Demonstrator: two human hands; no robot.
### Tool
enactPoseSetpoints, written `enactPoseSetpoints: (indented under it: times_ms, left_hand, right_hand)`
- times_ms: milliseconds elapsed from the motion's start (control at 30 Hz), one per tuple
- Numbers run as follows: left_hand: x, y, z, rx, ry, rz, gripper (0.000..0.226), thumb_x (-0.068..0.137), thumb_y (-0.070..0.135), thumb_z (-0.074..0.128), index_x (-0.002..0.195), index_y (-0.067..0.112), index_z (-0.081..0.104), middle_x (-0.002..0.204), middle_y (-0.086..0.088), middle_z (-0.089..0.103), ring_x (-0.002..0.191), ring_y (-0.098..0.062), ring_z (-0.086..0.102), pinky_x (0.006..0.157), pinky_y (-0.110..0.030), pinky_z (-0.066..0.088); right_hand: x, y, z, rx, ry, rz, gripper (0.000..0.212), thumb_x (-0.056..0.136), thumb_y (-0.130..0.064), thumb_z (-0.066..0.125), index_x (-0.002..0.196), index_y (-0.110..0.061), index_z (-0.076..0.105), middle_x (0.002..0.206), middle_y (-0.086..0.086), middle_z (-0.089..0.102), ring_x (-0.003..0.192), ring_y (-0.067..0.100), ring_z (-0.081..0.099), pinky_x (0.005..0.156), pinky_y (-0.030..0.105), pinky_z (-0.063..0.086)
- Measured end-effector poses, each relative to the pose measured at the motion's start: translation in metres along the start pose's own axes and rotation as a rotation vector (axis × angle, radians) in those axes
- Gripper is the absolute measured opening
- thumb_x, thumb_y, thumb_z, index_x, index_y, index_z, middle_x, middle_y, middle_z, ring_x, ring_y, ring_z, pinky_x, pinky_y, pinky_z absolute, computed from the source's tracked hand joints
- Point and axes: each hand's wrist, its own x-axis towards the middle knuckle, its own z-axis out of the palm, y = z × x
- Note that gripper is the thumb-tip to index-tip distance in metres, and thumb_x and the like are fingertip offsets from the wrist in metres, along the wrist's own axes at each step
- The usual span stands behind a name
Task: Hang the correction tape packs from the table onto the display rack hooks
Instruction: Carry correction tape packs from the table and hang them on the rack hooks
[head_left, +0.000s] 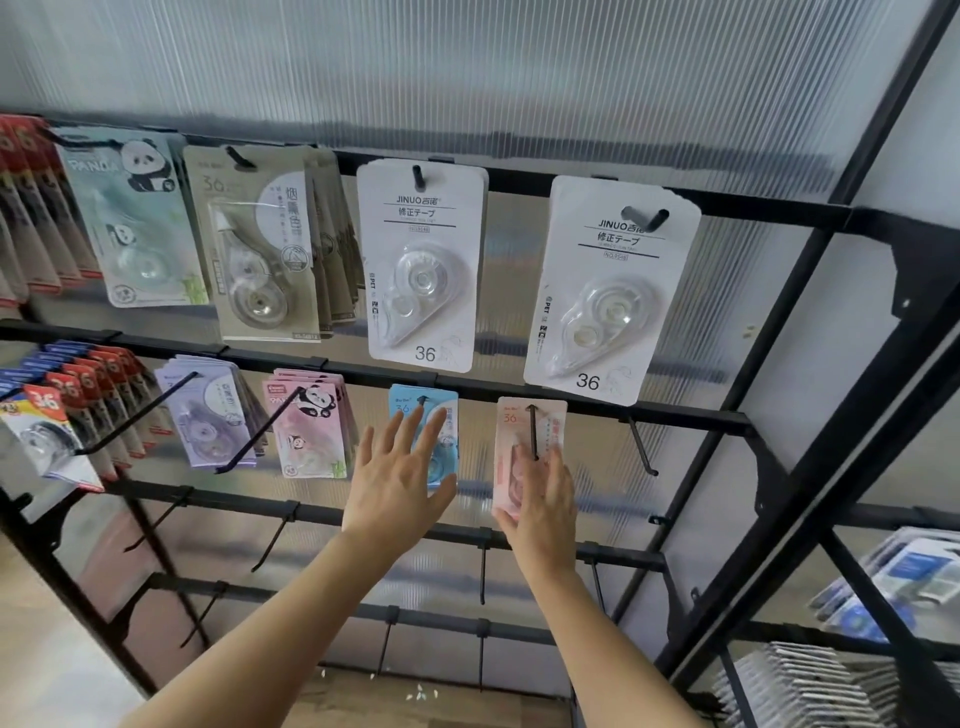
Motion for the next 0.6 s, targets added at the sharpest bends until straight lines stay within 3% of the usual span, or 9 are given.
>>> enactPoseSetpoints:
  times_ms: [100,333,500,600]
  left_hand:
    - [-0.001,0.000,0.000,0.004,-0.008,-0.001,0.074,0.097,0.055,0.032,0.152,0.028,-0.011,0.161,0.002,-0.002,0.148,-0.020,-0.001,0.121,-0.042,-0.001]
    - [0.001,0.001,0.000,0.028,-0.055,-0.036,0.075,0.097,0.055,0.033,0.152,0.028,-0.011,0.161,0.002,-0.001,0.148,-0.021,-0.002,0.120,-0.045,0.000]
    - [0.001,0.001,-0.012,-0.003,-0.126,-0.012,0.076,0.097,0.052,0.037,0.152,0.027,-0.008,0.161,-0.005,-0.011,0.148,-0.027,-0.009,0.118,-0.047,-0.004]
    - [-0.015,-0.014,-0.023,-0.067,-0.092,0.071,0.077,0.097,0.050,0.041,0.152,0.026,-0.008,0.160,-0.006,-0.014,0.148,-0.027,-0.007,0.118,-0.043,-0.003]
  right_hand:
    - [-0.001,-0.002,0.000,-0.008,-0.009,-0.005,0.106,0.054,-0.035,0.091,0.143,-0.023,0.034,0.144,0.024,0.042,0.119,0.046,0.054,0.084,0.051,0.052]
    - [-0.013,-0.015,-0.011,-0.026,-0.049,0.060,0.098,0.054,-0.034,0.091,0.137,-0.018,0.042,0.133,0.020,0.054,0.115,0.041,0.058,0.076,0.055,0.056]
    - [-0.034,-0.041,-0.021,-0.017,-0.094,0.123,0.090,0.065,-0.036,0.085,0.142,-0.015,0.044,0.141,0.019,0.048,0.124,0.038,0.052,0.087,0.054,0.052]
    - [-0.054,-0.057,-0.040,0.006,-0.204,0.118,0.073,0.091,-0.040,0.059,0.152,-0.022,0.022,0.157,0.013,0.022,0.141,0.033,0.029,0.110,0.050,0.034]
